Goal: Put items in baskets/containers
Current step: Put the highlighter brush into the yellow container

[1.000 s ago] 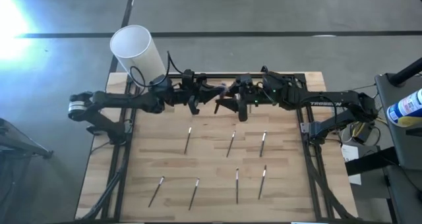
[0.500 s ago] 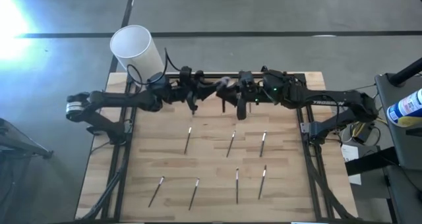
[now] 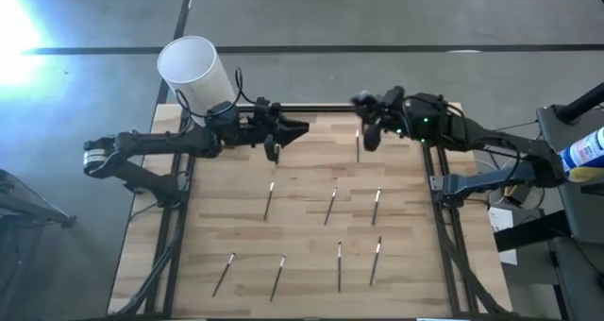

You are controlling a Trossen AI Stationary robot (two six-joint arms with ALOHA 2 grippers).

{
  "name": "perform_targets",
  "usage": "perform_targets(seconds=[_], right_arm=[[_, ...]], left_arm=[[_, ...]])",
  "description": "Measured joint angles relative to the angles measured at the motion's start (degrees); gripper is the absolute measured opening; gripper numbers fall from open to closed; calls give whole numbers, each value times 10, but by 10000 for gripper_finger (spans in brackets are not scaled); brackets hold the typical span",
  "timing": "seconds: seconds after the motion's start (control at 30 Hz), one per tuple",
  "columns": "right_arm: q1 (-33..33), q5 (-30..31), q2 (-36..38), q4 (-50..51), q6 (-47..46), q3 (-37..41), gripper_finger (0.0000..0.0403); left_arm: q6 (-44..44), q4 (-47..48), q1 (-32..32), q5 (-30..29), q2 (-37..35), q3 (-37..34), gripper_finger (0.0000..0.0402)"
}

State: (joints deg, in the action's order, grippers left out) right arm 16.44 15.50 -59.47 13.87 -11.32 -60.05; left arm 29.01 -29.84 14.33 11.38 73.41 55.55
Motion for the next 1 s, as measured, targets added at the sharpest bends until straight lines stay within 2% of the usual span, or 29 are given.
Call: perform_targets(seconds=[0.23, 0.37, 0.47, 0.6, 1.0], right_arm=[[183, -4, 74, -52, 33, 152, 34], [291, -41, 68, -152, 43, 228, 34], [341, -48, 43, -203, 54, 264, 34], [370, -51, 5, -246, 69, 290, 34], [373, -21, -113, -341, 92, 313, 34]], left_arm=[[1, -19, 0, -2, -33, -61, 30], [6, -31, 0, -16, -52, -91, 9], [9, -30, 0, -32, -62, -109, 1], [13, -32, 0, -49, -77, -129, 1], [28, -31, 0, -77, -89, -166, 0]])
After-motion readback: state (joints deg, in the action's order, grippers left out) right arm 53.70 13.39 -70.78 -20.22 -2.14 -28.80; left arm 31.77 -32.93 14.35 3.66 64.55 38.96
